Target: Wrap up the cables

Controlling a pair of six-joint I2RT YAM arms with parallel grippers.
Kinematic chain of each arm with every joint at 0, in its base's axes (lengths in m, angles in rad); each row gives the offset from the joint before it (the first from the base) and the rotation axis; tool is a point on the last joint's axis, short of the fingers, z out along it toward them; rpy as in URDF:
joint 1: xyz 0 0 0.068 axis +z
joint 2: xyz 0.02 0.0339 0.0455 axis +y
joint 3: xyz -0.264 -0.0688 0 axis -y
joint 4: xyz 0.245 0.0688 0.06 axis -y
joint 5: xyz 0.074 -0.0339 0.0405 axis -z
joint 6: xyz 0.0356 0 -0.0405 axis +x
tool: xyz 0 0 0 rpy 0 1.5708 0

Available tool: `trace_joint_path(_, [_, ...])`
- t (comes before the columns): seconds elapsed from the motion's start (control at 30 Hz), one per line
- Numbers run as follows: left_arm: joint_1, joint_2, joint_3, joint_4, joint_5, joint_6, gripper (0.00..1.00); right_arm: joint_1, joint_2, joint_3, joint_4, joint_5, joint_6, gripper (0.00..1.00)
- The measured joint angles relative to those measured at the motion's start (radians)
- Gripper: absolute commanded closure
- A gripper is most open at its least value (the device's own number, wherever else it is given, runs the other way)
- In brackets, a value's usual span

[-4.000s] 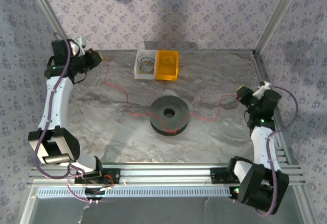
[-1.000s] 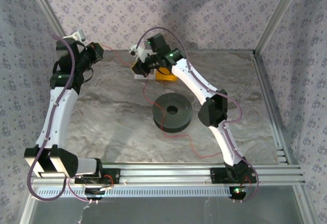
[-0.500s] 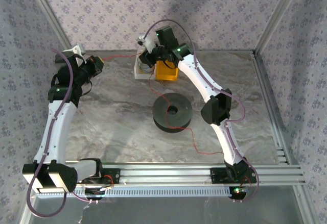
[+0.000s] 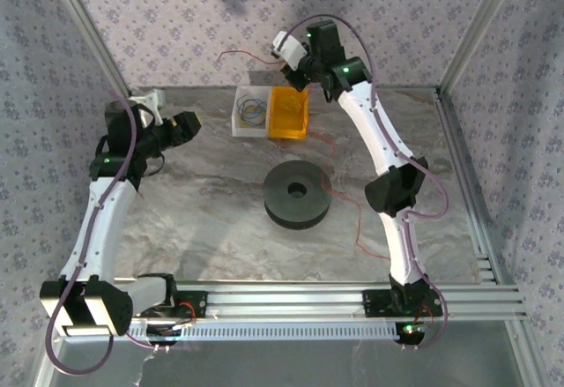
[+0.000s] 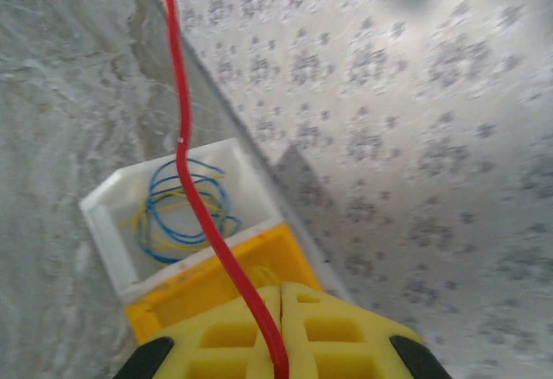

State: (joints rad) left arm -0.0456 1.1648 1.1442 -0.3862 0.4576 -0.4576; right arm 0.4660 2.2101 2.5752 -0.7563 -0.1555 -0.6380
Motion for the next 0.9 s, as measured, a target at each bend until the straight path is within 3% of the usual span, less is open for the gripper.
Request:
trace_joint_path(0.37, [-0.250, 0.281, -0.081, 0.122, 0.034, -0.003, 0.45, 0.047, -0.056, -0.093, 0.177, 0.010, -0.262, 1.00])
trace_joint_path(0.67, [-0.357, 0.516, -0.085, 0.232, 0.086, -0.033, 0.47, 0.071, -0.062, -0.129, 0.269, 0.010, -0.354, 1.00])
trace_joint_path(0.9, [-0.396, 0.669, -0.050, 0.282, 0.196, -0.041, 0.48, 0.071, -0.068, -0.172, 0.283, 0.014, -0.358, 1.00])
